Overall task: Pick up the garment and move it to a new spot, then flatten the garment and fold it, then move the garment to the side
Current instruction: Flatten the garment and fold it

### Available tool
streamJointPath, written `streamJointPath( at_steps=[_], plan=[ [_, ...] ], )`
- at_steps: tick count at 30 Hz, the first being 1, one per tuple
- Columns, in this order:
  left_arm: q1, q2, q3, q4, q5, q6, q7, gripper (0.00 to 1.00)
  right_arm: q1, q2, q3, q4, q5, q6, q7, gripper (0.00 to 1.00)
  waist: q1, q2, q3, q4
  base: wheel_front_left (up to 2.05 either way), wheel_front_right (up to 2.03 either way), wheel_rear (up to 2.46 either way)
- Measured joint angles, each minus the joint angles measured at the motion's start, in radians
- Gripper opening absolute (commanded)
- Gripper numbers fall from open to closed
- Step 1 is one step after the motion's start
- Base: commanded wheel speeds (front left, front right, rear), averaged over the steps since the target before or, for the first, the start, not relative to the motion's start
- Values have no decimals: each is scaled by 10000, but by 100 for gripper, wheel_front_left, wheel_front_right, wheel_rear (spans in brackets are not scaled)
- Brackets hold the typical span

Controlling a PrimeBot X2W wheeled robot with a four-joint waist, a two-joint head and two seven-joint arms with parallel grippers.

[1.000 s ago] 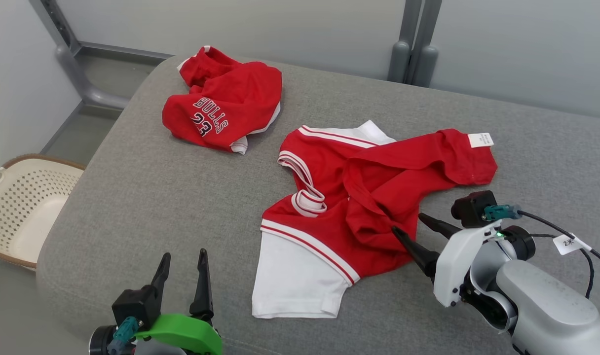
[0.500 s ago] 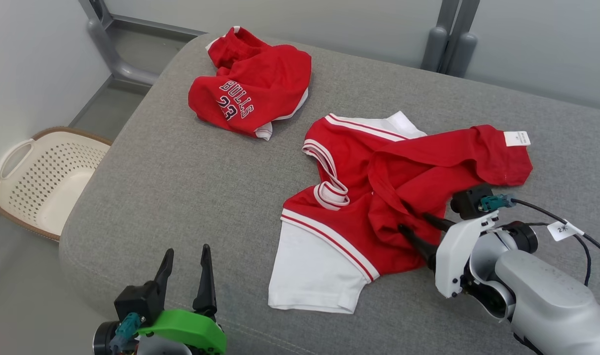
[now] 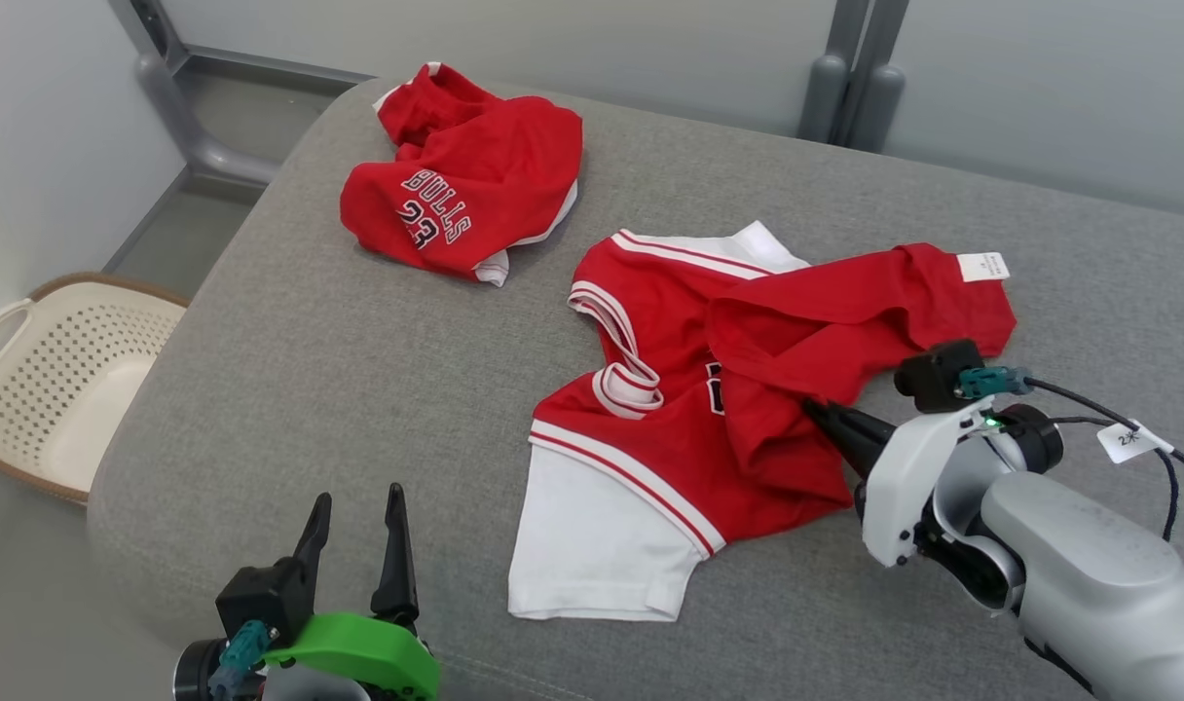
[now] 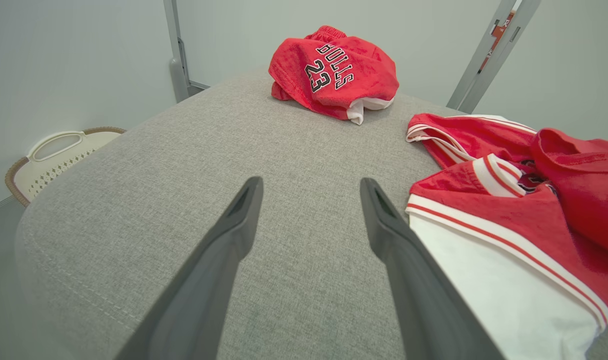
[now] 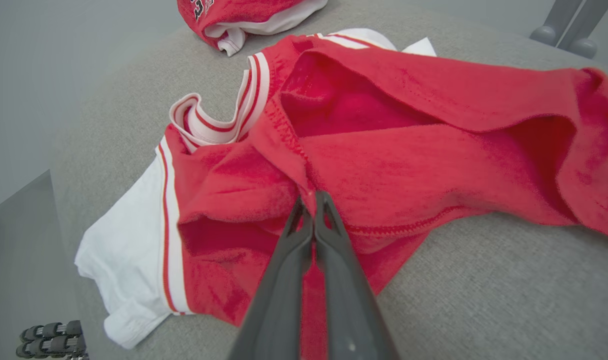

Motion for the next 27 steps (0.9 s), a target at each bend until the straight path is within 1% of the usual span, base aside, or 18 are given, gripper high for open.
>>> streamJointPath(
  at_steps=[3,6,14,17,22,27],
  plan=[
    [80,61,48,46,8,-13,2,100,-14,-347,-119,-255,50,0,-117,0,0,0,-126,-271,0,0,0],
    [146,167,90,59,10,-36,2,100,-4,-844,-337,-569,88,0,-98,0,0,0,-261,-603,0,0,0],
    [219,270,81,-15,6,8,23,100,620,-2347,-1172,-1388,217,2,598,0,0,0,-553,-1692,0,0,0],
    [222,341,77,-63,6,13,71,100,990,-2723,-1565,-1524,253,2,767,0,0,0,-611,-2108,0,0,0],
    [213,472,67,-205,8,54,134,100,1670,-2897,-2144,-1561,349,2,857,0,0,0,-636,-2776,0,0,0],
    [179,531,33,-345,19,107,221,100,2315,-2778,-2663,-1507,456,2,932,0,0,0,-547,-3293,0,0,0]
  ],
)
